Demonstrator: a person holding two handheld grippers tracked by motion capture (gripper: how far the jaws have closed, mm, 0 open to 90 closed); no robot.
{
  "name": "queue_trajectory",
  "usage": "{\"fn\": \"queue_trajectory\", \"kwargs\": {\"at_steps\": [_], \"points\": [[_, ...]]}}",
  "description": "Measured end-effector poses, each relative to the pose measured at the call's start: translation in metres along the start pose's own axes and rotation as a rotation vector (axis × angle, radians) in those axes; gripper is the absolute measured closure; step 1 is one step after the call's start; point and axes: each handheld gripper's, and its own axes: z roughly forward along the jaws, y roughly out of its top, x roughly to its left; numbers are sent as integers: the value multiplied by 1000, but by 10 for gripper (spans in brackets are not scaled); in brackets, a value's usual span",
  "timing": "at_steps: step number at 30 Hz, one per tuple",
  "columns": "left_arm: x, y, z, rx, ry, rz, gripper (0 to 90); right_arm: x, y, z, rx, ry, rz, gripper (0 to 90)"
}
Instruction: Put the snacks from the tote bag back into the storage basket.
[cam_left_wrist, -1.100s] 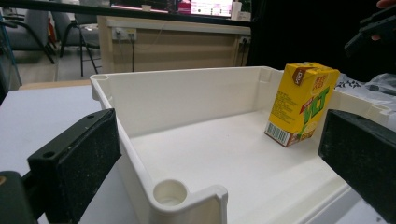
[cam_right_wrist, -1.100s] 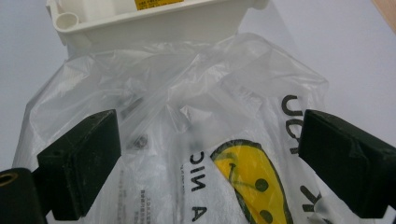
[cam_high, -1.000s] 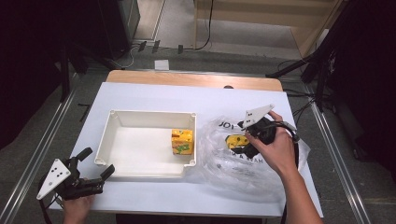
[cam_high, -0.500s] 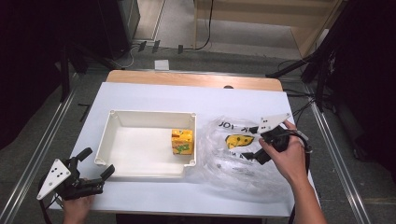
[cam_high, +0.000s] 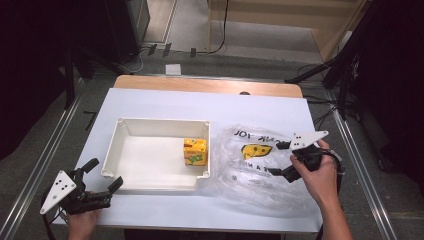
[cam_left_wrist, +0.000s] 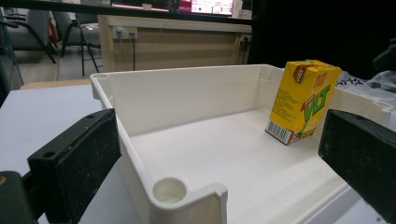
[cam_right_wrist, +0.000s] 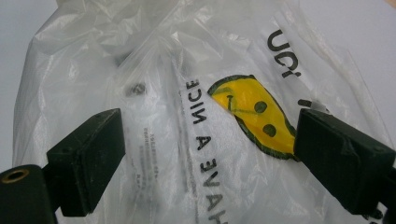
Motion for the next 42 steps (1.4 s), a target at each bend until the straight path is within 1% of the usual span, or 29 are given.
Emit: {"fn": "queue_trajectory", "kwargs": {"at_steps": [2, 3, 7, 8, 10, 13, 14, 15, 17, 20, 21, 27, 30, 32, 33, 35, 37, 41, 42], "points": [[0, 0, 0, 1, 0, 2, 0, 0, -2, -1, -4, 0, 6, 98], [0, 0, 0, 3, 1, 2, 0, 0, -7, -2, -14, -1, 9, 97], [0, 0, 0, 5, 2, 5, 0, 1, -16, -6, -35, -7, 22, 94], [0, 0, 0, 5, 2, 5, 0, 1, -16, -6, -35, -7, 22, 94], [0, 0, 0, 6, 4, 5, 0, 1, -24, -7, -51, 1, 36, 100], [0, 0, 0, 7, 3, 7, 0, 1, -30, -10, -79, -6, 47, 101], [0, 0, 0, 7, 3, 7, 0, 1, -30, -10, -79, -6, 47, 101], [0, 0, 0, 9, 4, 7, 0, 1, -35, -12, -100, -13, 60, 101], [-1, 0, 0, 9, 3, 8, 0, 1, -39, -14, -117, -6, 70, 101], [-1, 0, 0, 10, 2, 11, 0, 2, -43, -15, -121, -2, 75, 101], [-1, 0, 0, 10, 2, 11, 0, 3, -47, -16, -130, -13, 75, 103], [-1, 0, 0, 12, 2, 11, 0, 5, -59, -21, -171, -25, 100, 103], [-1, 0, 1, 13, 2, 10, 0, 5, -64, -24, -193, -16, 102, 124], [-1, 0, 1, 14, 2, 11, 0, 5, -66, -25, -195, -19, 103, 124], [-1, 0, 1, 14, 3, 9, 0, 6, -70, -26, -211, -26, 108, 124], [-1, 0, 0, 13, 4, 8, 0, 7, -74, -27, -225, -31, 119, 124], [-1, 0, 0, 12, 3, 4, 0, 7, -78, -27, -249, -25, 122, 121], [0, 0, 0, 10, 2, 5, 0, 9, -82, -27, -262, -33, 121, 120], [0, 0, 0, 11, 3, 3, 0, 10, -85, -27, -274, -37, 119, 120]]}}
